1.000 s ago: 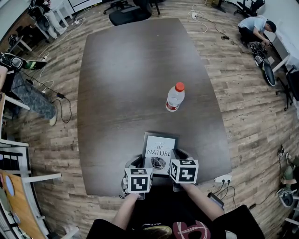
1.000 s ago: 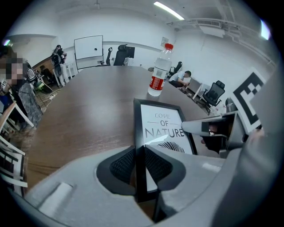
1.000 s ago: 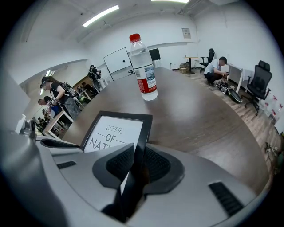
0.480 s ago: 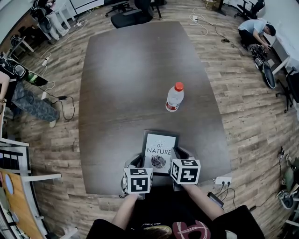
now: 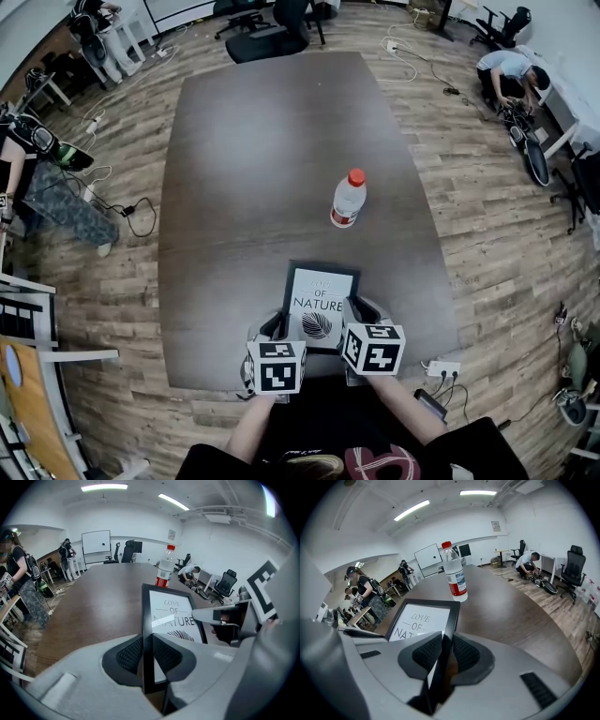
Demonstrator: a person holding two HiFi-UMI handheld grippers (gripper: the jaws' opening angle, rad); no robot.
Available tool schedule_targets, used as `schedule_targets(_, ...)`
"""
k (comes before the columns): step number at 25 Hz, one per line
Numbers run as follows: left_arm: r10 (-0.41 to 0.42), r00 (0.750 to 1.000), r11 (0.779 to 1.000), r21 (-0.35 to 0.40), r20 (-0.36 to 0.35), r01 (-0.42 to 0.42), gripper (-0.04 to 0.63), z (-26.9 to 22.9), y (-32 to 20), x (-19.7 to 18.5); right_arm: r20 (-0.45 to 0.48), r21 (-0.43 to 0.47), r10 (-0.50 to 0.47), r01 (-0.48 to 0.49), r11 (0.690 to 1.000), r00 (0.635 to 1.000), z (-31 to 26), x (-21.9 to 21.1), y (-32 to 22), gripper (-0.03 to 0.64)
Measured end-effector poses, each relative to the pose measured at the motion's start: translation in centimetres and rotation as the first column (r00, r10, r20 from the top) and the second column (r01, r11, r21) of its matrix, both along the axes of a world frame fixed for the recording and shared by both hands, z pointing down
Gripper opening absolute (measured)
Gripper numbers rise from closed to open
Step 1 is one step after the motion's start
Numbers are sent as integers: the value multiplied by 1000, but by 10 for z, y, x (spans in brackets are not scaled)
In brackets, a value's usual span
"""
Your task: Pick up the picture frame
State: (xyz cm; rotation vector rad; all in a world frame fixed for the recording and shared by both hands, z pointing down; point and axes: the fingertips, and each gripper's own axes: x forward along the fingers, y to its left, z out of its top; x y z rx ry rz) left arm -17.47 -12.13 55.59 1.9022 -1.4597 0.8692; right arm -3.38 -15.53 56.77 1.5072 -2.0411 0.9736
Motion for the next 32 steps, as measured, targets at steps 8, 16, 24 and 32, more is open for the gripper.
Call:
schedule_targets(8, -12, 1000, 999, 41, 3, 12, 72, -10, 2, 3, -5, 45, -5, 6, 999, 1000, -13, 2, -1, 83)
schedule_targets(16, -18, 1000, 998, 64, -1, 18, 72, -18, 2, 12, -8, 73, 3, -3, 997, 1000, -22, 12, -4, 81)
schedule_targets(24, -26, 1000, 993, 112, -18, 27, 72, -37, -3, 13, -19, 141, -3, 6, 990, 1000, -46, 12, -8, 81)
schedule_targets(32, -27, 999, 988, 154, -17, 30, 72, -54, -3, 14, -13, 188, -4, 6, 982, 1000, -64, 14, -9, 81)
